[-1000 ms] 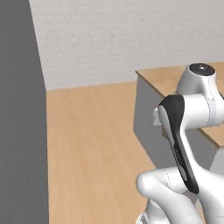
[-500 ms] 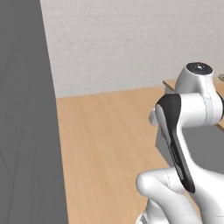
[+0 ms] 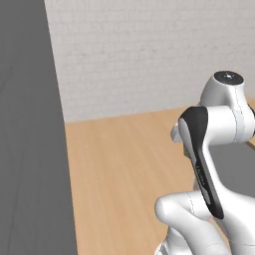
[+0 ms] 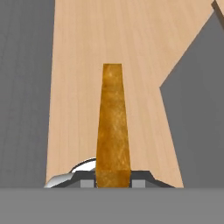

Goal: Start the toaster. Once the lever pops up, take the bread to the plate on the dining counter.

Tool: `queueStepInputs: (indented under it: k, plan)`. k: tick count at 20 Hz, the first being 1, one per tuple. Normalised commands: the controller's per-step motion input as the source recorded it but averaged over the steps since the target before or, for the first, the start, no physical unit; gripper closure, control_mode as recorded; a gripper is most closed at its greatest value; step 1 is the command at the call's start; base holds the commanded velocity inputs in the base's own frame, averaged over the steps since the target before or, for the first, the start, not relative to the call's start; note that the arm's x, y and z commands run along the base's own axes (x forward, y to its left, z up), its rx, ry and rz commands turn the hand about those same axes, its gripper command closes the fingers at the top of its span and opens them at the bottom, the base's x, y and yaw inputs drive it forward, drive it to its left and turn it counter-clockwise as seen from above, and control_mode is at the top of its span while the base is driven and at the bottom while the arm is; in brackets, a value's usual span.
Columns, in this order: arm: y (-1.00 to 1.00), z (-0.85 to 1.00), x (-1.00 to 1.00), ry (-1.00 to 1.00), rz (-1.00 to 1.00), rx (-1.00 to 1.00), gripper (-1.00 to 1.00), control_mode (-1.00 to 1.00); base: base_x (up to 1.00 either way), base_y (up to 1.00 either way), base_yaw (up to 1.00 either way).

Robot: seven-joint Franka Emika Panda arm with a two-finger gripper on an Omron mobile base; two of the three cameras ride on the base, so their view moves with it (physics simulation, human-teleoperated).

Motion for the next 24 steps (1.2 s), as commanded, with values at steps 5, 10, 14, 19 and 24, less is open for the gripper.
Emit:
queueStepInputs:
  k: [5,10,14,19,24]
  plan:
    - [0.00,0.00,0.00,0.00,0.00,0.00,1.00,1.00,1.00,0.00,0.00]
    - [0.00,0.00,0.00,0.00,0.00,0.00,1.00,1.00,1.00,0.00,0.00]
    - [0.00,0.00,0.00,0.00,0.00,0.00,1.00,1.00,1.00,0.00,0.00]
    - [0.00,0.00,0.00,0.00,0.00,0.00,1.00,1.00,1.00,-0.04,0.00]
    - [0.00,0.00,0.00,0.00,0.00,0.00,1.00,1.00,1.00,-0.01,0.00]
